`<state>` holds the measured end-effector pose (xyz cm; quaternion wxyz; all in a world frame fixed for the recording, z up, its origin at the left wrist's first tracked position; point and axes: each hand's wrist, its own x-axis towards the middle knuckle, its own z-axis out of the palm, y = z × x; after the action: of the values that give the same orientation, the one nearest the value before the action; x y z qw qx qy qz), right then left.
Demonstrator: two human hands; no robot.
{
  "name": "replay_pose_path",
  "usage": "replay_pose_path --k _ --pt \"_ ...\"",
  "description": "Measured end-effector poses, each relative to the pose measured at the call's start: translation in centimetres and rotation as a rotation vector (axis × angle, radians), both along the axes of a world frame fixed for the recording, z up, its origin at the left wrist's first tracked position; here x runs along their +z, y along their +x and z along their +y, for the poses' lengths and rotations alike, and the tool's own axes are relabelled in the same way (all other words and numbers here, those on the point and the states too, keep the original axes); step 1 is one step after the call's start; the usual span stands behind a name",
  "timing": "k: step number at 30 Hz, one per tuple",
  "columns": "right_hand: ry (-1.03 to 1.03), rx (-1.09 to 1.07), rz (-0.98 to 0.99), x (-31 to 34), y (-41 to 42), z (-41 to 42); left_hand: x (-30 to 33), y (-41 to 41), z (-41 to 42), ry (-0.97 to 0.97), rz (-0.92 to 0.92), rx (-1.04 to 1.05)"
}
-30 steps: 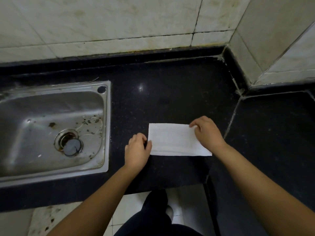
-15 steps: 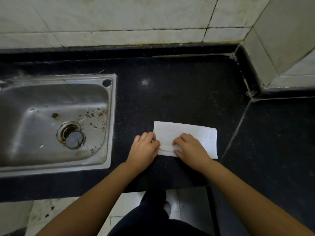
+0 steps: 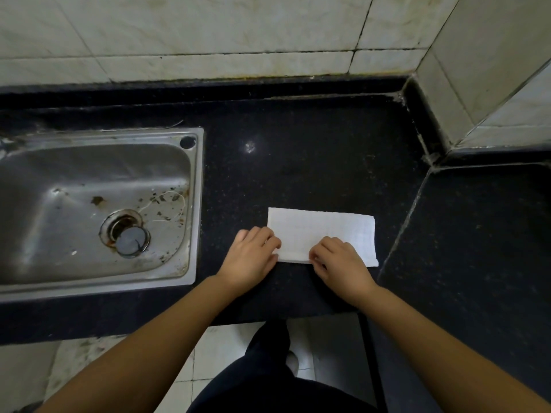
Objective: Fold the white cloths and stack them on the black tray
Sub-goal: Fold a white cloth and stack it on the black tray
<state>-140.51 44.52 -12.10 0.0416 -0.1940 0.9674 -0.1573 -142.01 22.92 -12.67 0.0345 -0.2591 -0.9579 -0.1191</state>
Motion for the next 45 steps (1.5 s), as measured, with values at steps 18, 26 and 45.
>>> replay_pose_path --k 18,26,45 --pt "0.107 -0.052 -0.338 3.2 -11.3 -6.9 0.3 -0.2 2.4 0.117 -0.38 0.601" --pt "-0.178 -0.131 -0.564 3.9 -13.4 -7.5 -0.2 -0.7 2.4 0.238 -0.37 0.598" --pt "-0.242 -0.295 -0.444 5.6 -9.7 8.5 1.5 -1.4 11.9 0.238 -0.126 -0.121"
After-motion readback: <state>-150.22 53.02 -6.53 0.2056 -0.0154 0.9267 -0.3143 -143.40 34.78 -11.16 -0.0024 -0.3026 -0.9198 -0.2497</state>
